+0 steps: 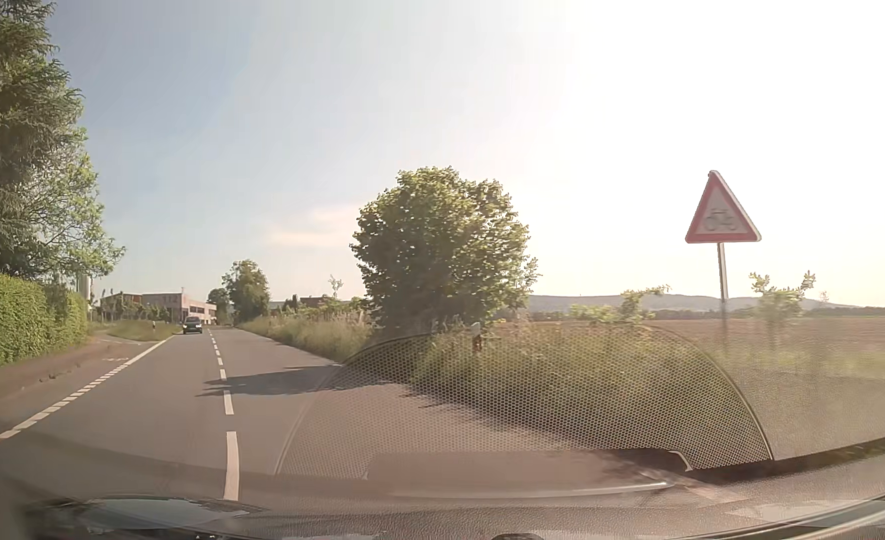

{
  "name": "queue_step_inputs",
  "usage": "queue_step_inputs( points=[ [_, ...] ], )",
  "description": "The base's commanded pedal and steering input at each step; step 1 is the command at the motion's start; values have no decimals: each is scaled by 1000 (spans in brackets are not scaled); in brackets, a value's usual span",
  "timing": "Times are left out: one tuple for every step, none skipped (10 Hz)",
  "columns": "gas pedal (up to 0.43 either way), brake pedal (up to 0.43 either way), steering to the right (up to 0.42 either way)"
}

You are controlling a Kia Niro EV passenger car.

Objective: Follow the waypoints while adhering to traffic rules and regulations

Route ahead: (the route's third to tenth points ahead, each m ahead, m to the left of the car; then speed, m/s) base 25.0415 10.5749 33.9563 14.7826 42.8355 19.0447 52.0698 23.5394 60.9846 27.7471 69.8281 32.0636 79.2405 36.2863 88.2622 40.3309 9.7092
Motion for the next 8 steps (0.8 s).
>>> queue_step_inputs(
  points=[
    [240,0,-200],
    [248,0,-193],
    [248,0,-181],
    [260,0,-169],
    [260,0,-161],
    [260,0,-148],
    [260,0,-134],
    [260,0,-115]
  ],
)
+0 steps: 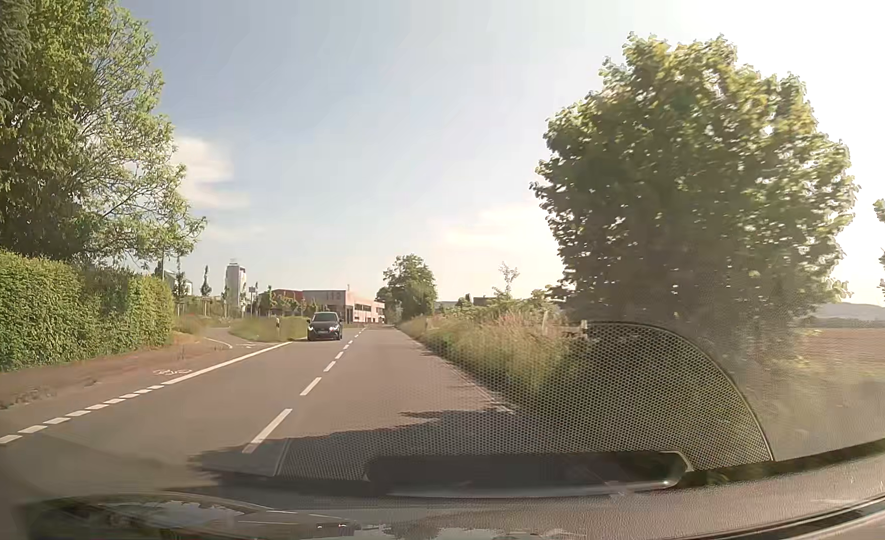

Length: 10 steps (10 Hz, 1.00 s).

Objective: Follow the waypoints while adhering to traffic rules and regulations

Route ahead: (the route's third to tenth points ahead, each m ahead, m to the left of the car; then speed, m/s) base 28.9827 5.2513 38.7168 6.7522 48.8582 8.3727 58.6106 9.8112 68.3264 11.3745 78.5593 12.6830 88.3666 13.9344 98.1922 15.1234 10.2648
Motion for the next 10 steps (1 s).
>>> queue_step_inputs(
  points=[
    [260,0,-96],
    [260,0,-79],
    [260,0,-61],
    [260,0,-47],
    [260,0,-38],
    [260,0,-34],
    [260,0,-32],
    [260,0,-30],
    [260,0,-28],
    [260,0,-26]
  ],
)
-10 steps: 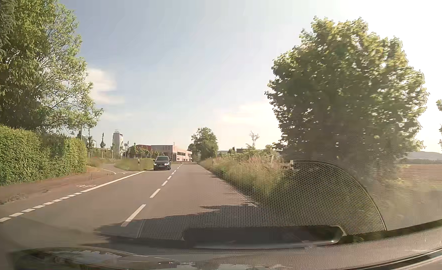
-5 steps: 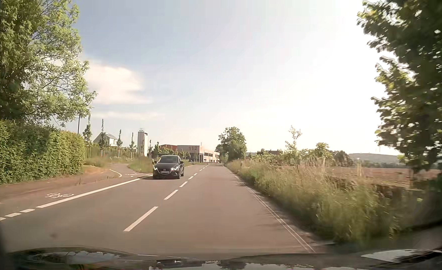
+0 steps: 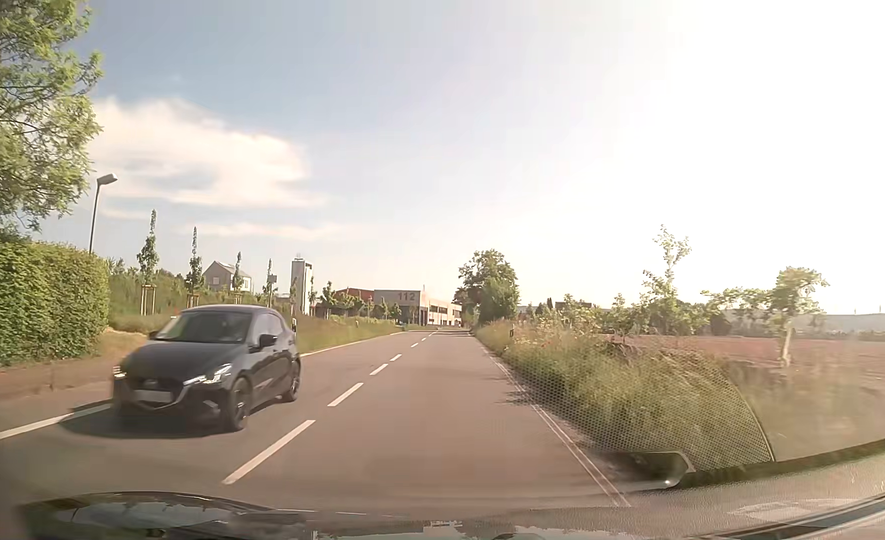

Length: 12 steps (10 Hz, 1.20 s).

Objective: Follow the waypoints while adhering to traffic rules and regulations

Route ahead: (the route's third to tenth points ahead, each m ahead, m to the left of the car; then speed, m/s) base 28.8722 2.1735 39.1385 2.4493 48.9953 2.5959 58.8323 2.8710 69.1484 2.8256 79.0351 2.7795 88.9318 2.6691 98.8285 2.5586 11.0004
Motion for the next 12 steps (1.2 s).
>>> queue_step_inputs(
  points=[
    [260,0,-26],
    [260,0,-25],
    [260,0,-20],
    [260,0,-15],
    [260,0,-11],
    [260,0,-11],
    [260,0,-11],
    [260,0,-11],
    [260,0,-11],
    [260,0,-11],
    [260,0,-6],
    [260,0,-2]
  ],
)
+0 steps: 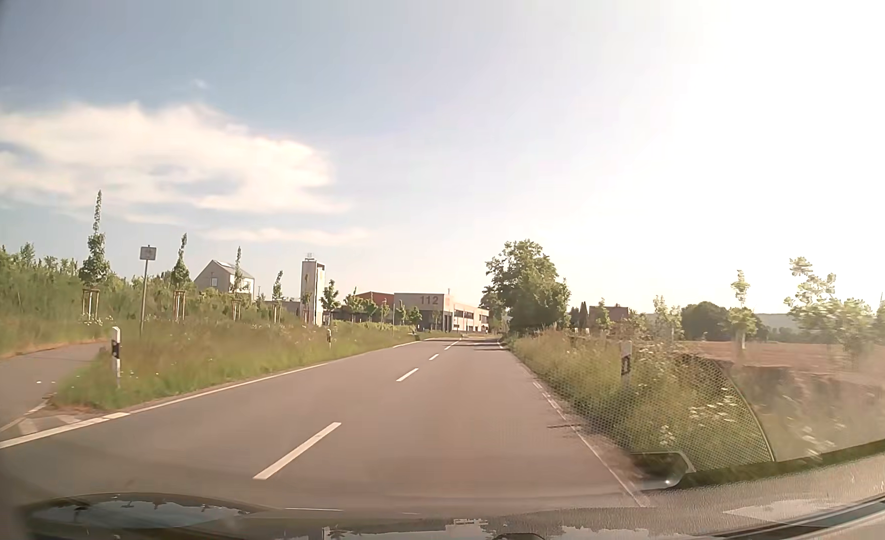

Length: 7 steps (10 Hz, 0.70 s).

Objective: Follow the waypoints while adhering to traffic rules and regulations

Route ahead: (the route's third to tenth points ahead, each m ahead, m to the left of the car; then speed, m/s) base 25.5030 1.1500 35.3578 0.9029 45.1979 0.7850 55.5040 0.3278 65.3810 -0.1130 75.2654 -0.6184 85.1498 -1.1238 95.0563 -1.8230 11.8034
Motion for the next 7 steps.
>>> queue_step_inputs(
  points=[
    [260,0,-1],
    [260,0,-1],
    [260,0,0],
    [260,0,0],
    [260,0,0],
    [260,0,0],
    [260,0,0]
  ],
)
